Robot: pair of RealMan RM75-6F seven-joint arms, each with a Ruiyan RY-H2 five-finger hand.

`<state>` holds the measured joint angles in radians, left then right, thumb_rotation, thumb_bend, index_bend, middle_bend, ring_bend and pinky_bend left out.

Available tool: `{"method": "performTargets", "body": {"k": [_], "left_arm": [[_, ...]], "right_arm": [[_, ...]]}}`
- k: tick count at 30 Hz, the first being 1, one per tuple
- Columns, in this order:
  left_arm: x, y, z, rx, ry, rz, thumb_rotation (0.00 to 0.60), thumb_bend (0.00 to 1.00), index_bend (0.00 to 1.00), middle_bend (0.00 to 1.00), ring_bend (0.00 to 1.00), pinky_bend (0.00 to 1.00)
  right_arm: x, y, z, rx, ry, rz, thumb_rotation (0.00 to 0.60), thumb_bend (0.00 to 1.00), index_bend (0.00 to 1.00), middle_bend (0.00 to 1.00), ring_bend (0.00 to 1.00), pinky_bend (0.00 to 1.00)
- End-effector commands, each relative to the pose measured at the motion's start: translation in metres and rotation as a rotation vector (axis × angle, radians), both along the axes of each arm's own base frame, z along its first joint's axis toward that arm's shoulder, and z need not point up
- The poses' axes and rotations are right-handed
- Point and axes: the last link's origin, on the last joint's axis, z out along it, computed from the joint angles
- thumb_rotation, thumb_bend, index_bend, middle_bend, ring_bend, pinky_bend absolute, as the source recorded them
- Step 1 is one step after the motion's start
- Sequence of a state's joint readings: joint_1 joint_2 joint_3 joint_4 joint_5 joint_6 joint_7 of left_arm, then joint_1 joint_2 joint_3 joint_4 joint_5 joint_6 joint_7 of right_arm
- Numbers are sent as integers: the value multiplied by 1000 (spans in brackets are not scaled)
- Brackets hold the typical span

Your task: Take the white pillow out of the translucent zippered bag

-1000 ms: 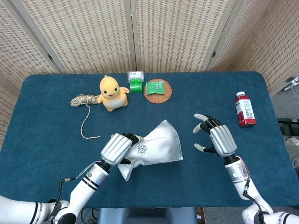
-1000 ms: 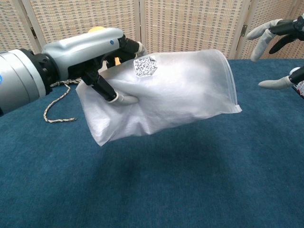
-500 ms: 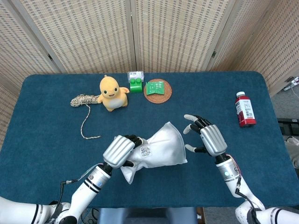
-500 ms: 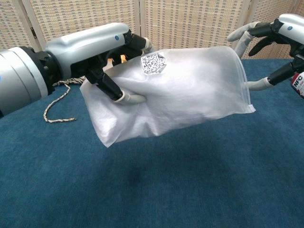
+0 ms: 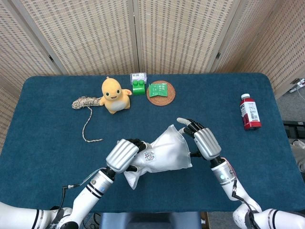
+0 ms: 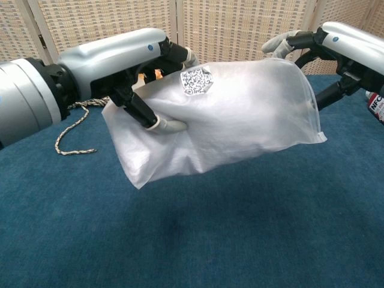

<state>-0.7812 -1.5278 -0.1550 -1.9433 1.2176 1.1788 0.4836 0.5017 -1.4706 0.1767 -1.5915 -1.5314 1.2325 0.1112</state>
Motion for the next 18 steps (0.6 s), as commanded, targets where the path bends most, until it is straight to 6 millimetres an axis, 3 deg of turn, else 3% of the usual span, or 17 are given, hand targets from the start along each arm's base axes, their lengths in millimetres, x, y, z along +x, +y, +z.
{"method": "performTargets", "body": {"k": [1,7,16,18], "left_arm": [[0,0,0,-1,-2,1,600,312,388,487,422,546],[0,0,-1,-2,-3,0,600,312,388,487,422,546],[3,-1,1,-2,-11,-8,600,312,389,487,423,546],[3,-1,1,-2,-12,-9,600,312,389,488,423,546]], "right_arm": [[2,0,-2,8,-3,2,600,0,386,156,136,293],[7,0,-6,20,-15,10,600,0,288,144,129,293],[17,-2,-15,38,-40,23,600,4,291,141,123,293],[20,-3,-17,39,-49,27,600,53,322,141,123,293]]}}
